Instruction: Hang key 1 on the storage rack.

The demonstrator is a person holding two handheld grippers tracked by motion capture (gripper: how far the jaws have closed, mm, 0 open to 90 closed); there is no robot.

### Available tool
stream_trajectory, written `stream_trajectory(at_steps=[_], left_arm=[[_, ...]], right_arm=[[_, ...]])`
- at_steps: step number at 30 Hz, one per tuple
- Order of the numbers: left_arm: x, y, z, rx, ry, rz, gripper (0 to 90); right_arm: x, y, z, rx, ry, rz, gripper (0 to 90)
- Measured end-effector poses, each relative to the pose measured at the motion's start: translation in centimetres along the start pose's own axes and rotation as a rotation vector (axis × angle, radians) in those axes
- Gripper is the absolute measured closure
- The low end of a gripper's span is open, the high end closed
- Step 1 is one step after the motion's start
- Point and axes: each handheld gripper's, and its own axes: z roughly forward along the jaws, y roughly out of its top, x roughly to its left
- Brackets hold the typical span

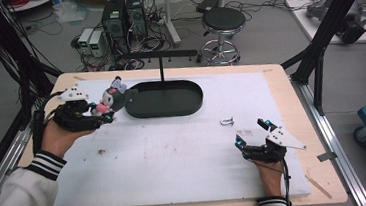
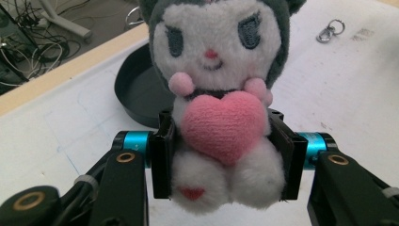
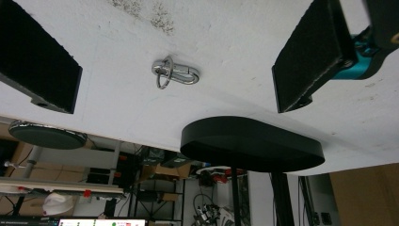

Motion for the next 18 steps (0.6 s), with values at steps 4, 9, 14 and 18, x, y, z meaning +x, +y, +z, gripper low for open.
stream_trajectory(at_steps=[4, 9, 14, 18], left_arm=[[0.3, 0.8, 0.0, -0.011, 0.015, 0.006, 52.2], [0.9, 1.8, 0.4, -0.009, 0.032, -0.002, 52.2], [1.8, 3.0, 1.0, 0.003, 0.053, -0.017, 52.2], [2.2, 3.7, 1.2, 0.004, 0.073, -0.014, 52.2]], right_arm=[[0.0, 0.0, 0.0, 0.000, 0.002, -0.001, 1.2], [0.0, 0.0, 0.0, 0.000, 0.002, 0.002, 1.2], [0.0, 0.0, 0.0, 0.004, 0.002, 0.011, 1.2], [0.0, 0.0, 0.0, 0.002, 0.001, 0.008, 1.2]])
